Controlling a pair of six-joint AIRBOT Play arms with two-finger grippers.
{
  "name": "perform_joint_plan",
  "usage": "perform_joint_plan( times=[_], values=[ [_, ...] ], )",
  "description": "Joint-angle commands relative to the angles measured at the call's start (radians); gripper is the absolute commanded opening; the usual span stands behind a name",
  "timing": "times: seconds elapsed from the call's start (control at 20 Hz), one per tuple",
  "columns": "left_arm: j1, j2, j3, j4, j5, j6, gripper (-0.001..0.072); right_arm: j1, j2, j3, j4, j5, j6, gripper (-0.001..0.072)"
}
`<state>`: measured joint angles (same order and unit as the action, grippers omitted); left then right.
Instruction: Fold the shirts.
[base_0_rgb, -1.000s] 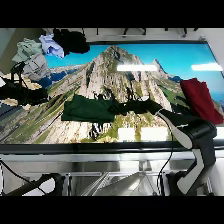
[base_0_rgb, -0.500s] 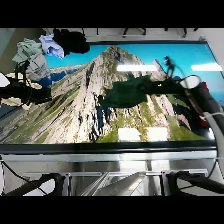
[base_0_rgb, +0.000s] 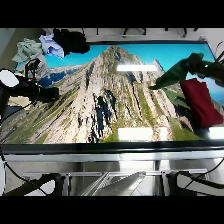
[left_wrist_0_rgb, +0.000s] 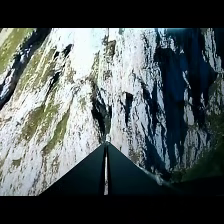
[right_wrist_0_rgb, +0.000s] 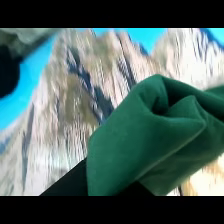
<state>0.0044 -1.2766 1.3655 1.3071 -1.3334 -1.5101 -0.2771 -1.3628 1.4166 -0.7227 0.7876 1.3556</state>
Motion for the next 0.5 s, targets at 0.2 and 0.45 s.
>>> perform_joint_plan(
  times=[0.2,0.45],
  values=[
    [-0.005,0.0,0.0,0.0,0.0,-0.063,0.0013,-0.069,-0.366,0.566,0.089,0.005,-0.099,0.0026],
    [-0.005,0.0,0.0,0.0,-0.031,-0.074,0.0013,-0.131,-0.453,0.682,0.096,-0.074,-0.105,0.0026]
  ],
)
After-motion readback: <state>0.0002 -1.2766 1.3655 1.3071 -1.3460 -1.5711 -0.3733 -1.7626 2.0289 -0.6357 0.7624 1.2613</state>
